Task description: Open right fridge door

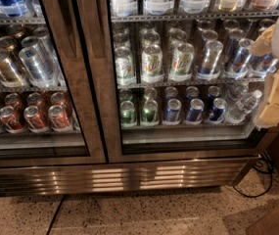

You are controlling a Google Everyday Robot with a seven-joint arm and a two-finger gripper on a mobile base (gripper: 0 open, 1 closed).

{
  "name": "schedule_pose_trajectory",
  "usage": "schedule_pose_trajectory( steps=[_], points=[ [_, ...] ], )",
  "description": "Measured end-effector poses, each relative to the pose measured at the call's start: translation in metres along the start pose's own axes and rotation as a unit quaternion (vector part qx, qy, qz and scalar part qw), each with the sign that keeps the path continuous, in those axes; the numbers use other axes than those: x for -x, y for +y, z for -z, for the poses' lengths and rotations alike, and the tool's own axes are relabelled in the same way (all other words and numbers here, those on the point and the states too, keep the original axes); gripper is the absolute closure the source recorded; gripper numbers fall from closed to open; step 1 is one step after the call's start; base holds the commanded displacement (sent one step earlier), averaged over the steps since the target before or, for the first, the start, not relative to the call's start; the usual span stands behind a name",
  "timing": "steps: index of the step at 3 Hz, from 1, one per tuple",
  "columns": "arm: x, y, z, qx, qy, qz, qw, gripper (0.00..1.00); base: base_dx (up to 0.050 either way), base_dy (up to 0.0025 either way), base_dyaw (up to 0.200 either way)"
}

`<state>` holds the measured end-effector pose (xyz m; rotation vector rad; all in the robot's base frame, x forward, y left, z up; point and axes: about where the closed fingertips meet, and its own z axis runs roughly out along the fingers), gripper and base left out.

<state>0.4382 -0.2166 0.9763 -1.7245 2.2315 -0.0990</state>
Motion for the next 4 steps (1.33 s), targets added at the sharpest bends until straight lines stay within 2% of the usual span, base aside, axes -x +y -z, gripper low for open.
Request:
schedule_pose_trajectory(
  steps=[1, 2, 3, 4],
  points=[
    [0.0, 0.0, 0.0, -0.001, 0.0, 0.0, 1.0, 0.0, 0.0, 0.0, 0.0],
    [0.002, -0.003, 0.0, 0.012, -0.033, 0.007, 0.9994, 0.0, 0.0, 0.0, 0.0],
    [-0.008, -0.011, -0.004, 0.04, -0.105, 0.013, 0.9935, 0.0, 0.0, 0.0, 0.0],
    [0.013, -0.009, -0.003, 0.052, -0.148, 0.021, 0.9875, 0.0, 0.0, 0.0, 0.0]
  ],
)
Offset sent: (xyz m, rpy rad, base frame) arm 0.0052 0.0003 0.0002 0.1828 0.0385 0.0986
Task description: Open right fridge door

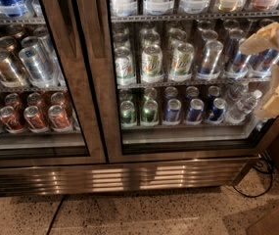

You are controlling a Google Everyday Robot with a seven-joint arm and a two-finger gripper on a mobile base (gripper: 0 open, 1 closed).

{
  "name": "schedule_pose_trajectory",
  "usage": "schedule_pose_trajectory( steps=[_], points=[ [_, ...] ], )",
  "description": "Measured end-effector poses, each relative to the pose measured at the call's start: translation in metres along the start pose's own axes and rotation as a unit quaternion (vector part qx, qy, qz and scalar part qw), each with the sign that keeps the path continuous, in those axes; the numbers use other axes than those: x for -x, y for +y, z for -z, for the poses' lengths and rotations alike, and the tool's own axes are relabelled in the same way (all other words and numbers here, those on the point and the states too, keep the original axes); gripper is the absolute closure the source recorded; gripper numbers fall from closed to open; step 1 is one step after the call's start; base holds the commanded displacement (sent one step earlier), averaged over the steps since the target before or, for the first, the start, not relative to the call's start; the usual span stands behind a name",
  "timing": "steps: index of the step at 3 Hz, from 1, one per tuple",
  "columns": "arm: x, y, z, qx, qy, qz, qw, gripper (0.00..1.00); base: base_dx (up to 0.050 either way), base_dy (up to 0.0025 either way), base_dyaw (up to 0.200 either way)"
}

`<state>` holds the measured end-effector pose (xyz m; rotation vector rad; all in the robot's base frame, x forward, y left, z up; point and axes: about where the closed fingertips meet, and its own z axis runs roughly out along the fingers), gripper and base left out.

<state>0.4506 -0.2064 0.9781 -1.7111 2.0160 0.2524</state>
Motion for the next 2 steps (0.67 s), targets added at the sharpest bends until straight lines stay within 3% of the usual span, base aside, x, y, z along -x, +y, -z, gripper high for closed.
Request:
schedule_pose_trajectory(
  steps=[1, 2],
  points=[
    [0.0, 0.0, 0.0, 0.0, 0.0, 0.0, 1.0, 0.0, 0.0, 0.0, 0.0],
    [0.015, 0.0, -0.006, 0.003, 0.002, 0.02, 0.9998, 0.0, 0.0, 0.0, 0.0]
  ],
)
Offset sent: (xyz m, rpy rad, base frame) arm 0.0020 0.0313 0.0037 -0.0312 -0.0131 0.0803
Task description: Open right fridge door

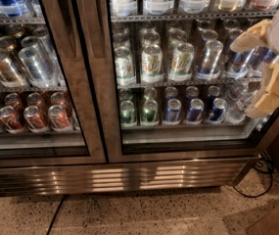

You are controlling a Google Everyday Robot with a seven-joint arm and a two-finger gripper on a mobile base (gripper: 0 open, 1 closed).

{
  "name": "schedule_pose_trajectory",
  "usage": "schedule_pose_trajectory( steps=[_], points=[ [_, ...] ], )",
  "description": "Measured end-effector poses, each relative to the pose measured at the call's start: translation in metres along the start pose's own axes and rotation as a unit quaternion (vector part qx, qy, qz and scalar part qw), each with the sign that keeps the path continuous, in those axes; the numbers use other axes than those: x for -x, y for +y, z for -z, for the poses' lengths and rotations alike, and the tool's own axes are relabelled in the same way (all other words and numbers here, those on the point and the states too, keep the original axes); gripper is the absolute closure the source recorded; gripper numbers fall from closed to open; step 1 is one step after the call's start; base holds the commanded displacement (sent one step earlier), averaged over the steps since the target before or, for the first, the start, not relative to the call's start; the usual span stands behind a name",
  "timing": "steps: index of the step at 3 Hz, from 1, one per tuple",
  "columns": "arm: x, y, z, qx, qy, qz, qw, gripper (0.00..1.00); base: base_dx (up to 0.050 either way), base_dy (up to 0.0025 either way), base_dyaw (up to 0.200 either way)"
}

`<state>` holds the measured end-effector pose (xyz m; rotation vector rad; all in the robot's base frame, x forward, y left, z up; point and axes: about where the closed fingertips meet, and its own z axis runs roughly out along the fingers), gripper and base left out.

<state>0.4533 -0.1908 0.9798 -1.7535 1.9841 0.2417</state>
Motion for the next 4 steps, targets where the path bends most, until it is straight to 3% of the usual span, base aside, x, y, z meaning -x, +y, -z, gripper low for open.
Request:
schedule_pose_trajectory(
  steps=[2, 4],
  points=[
    [0.061, 0.017, -0.012, 0.008, -0.004, 0.071, 0.9974, 0.0, 0.0, 0.0, 0.0],
    [0.067, 0.018, -0.013, 0.008, -0.002, 0.078, 0.9969, 0.0, 0.0, 0.0, 0.0]
  ],
)
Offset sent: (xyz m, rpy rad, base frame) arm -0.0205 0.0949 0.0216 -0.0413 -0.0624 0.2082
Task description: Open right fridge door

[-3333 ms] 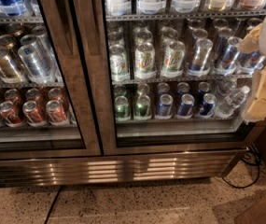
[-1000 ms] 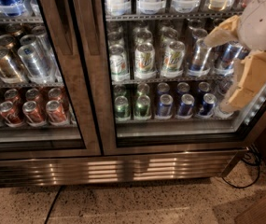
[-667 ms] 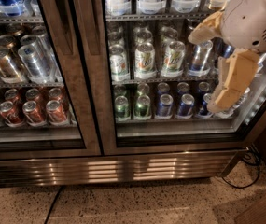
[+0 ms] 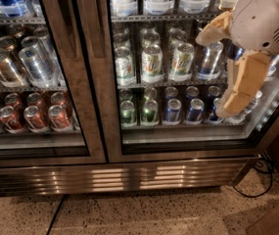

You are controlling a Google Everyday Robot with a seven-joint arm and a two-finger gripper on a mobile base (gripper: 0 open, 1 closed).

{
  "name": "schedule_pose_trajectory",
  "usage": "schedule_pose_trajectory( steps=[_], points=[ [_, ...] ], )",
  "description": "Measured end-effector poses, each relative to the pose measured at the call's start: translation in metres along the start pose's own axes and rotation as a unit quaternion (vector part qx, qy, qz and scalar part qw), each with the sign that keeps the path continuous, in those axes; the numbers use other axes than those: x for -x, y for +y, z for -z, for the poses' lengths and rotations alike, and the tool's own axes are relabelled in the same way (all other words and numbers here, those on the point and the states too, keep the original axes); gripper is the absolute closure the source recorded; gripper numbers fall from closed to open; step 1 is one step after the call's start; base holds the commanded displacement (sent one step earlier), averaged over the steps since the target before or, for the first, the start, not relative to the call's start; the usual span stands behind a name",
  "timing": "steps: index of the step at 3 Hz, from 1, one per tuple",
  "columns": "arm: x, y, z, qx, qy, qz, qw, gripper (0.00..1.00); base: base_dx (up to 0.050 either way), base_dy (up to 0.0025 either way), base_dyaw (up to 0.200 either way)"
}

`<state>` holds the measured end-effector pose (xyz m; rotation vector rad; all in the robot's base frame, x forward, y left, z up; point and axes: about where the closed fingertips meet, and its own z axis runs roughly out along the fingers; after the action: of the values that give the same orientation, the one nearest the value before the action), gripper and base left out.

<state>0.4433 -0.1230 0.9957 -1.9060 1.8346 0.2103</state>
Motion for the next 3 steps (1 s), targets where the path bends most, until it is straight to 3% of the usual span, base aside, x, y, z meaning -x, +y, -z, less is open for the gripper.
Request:
schedule_pose_trajectory(
  steps=[2, 3],
  points=[
    [0.049, 0.011, -0.02, 0.022, 0.023, 0.069, 0.9971, 0.0, 0.0, 0.0, 0.0],
    [0.049, 0.011, -0.02, 0.022, 0.023, 0.069, 0.9971, 0.0, 0.0, 0.0, 0.0]
  ],
)
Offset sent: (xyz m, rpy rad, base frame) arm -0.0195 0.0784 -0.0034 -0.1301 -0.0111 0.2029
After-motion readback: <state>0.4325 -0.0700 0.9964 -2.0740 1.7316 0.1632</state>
